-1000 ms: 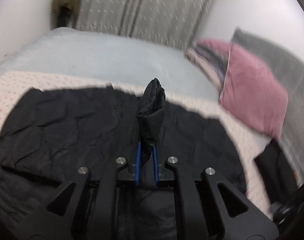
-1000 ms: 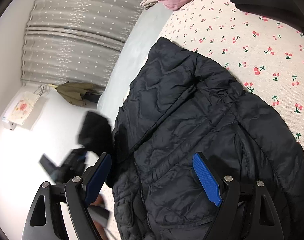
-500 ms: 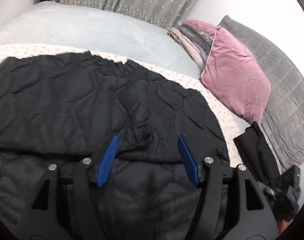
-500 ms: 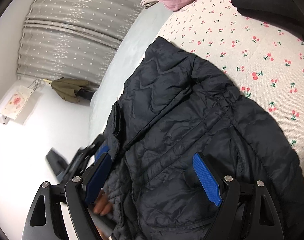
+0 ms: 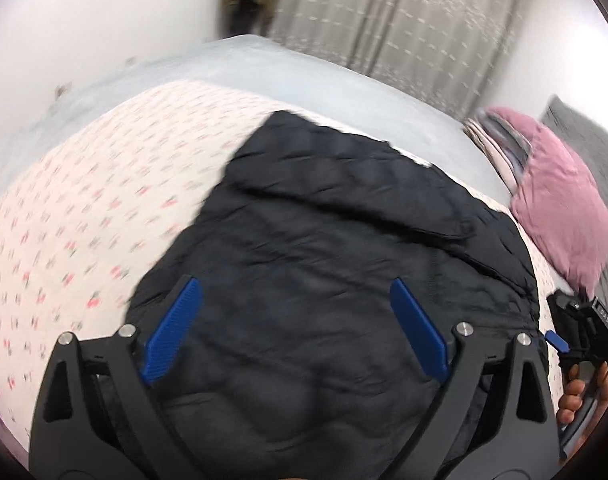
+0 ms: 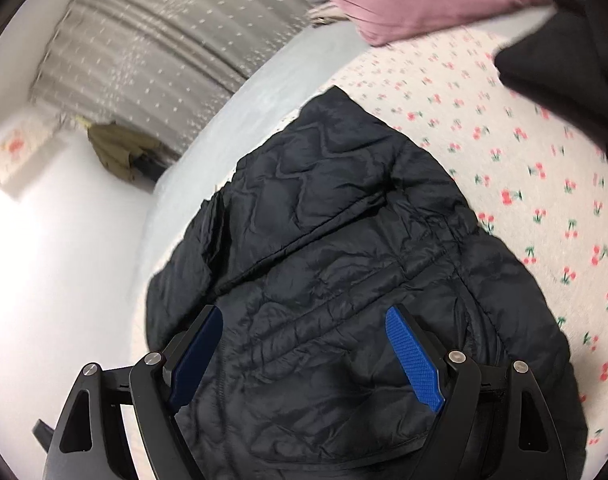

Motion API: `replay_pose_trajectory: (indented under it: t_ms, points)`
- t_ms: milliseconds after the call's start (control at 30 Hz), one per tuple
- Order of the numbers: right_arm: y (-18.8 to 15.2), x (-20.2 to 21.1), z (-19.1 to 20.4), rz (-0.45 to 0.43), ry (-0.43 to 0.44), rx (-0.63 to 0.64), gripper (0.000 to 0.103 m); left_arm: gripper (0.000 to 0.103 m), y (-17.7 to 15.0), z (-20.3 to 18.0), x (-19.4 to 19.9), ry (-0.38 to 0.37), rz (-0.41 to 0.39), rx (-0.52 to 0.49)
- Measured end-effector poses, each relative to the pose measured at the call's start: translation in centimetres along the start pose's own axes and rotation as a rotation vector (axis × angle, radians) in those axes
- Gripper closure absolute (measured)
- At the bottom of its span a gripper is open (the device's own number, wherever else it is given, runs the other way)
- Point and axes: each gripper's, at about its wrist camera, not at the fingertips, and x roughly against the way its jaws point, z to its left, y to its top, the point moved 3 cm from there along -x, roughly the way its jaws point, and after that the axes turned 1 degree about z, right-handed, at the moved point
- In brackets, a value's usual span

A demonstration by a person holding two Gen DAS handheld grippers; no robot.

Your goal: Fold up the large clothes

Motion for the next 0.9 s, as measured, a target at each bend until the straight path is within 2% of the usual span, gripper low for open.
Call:
replay_pose_trajectory:
  t_ms: [67, 133, 233, 433, 500, 700, 800, 900]
  points:
    - [-0.2, 0.1, 0.5, -0.008, -0.006, 0.030, 0.018, 0.008, -0.8, 2.6, -0.4, 0.034, 0.007, 0.089]
    - [-0.5, 0.4, 1.1, -0.019, -0.017, 0.065, 0.018, 0.008, -1.6, 5.1, -1.3, 0.022, 0.053, 0.166]
    - [-1.2, 1.2, 2.6, -0.069, -0.069, 0.172, 0.018, 0.008, -2.7, 7.0, -2.2, 0.024, 0.113, 0.163]
    - [-4.0, 3.4, 6.4, -0.171, -0.107, 0.409, 0.018, 0.008, -2.5, 10.2, 0.0, 0.128, 0.105, 0.141]
    - [-5.1, 3.8, 6.8, -0.172, -0.125, 0.439, 0.018, 0.008, -2.5, 11.4, 0.5, 0.150, 0.114, 0.137]
    - [-7.0, 6.5, 3.8, -0.152, -0.101, 0.332, 0.018, 0.008, -3.8, 14.4, 1.1, 0.053, 0.186, 0.160]
    - [-8.0, 8.5, 1.1, -0.161, -0.081, 0.255, 0.018, 0.008, -4.4, 15.4, 1.8, 0.062, 0.193, 0.148]
    - [-9.1, 10.2, -2.3, -0.158, -0.141, 0.181, 0.018, 0.011, -5.3, 16.3, 2.3, 0.036, 0.212, 0.149]
